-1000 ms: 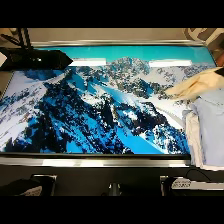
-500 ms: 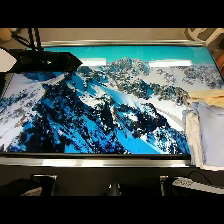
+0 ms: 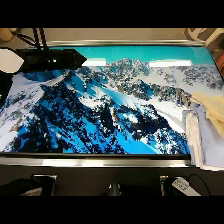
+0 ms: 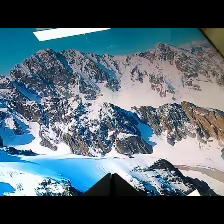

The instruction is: Fold the shirts.

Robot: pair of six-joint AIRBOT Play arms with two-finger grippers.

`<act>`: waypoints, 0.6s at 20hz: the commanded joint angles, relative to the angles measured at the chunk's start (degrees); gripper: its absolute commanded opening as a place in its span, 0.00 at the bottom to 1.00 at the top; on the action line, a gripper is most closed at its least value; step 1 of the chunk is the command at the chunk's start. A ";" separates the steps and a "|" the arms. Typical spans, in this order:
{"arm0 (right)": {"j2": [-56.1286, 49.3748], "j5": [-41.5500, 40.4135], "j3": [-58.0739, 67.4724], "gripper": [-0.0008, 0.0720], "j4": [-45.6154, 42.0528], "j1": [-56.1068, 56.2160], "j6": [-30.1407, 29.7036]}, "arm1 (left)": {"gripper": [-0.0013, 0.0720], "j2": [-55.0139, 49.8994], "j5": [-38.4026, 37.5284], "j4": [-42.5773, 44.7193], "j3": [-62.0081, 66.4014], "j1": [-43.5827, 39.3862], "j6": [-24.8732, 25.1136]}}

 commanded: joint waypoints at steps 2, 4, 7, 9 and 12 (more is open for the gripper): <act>3.50 -0.33 -11.63 0.04 -9.55 0.13 -1.09 | 0.05 -0.07 -1.92 0.02 -0.02 -0.13 0.11; 3.50 -2.82 -13.20 0.04 -9.62 0.13 -1.09 | 0.05 -0.07 -3.34 0.02 0.00 -0.13 1.38; 3.50 -3.82 -14.43 0.04 -10.71 0.13 -1.07 | 0.05 -0.07 -4.42 0.02 0.00 -0.11 1.38; 3.50 -3.93 -14.43 0.07 -11.69 0.13 -1.07 | 0.05 -0.07 -4.42 0.02 0.00 -0.13 1.36; 3.50 -8.07 -14.23 0.99 -11.52 0.13 -3.34 | 0.05 -0.02 -5.14 0.02 0.00 -0.13 1.38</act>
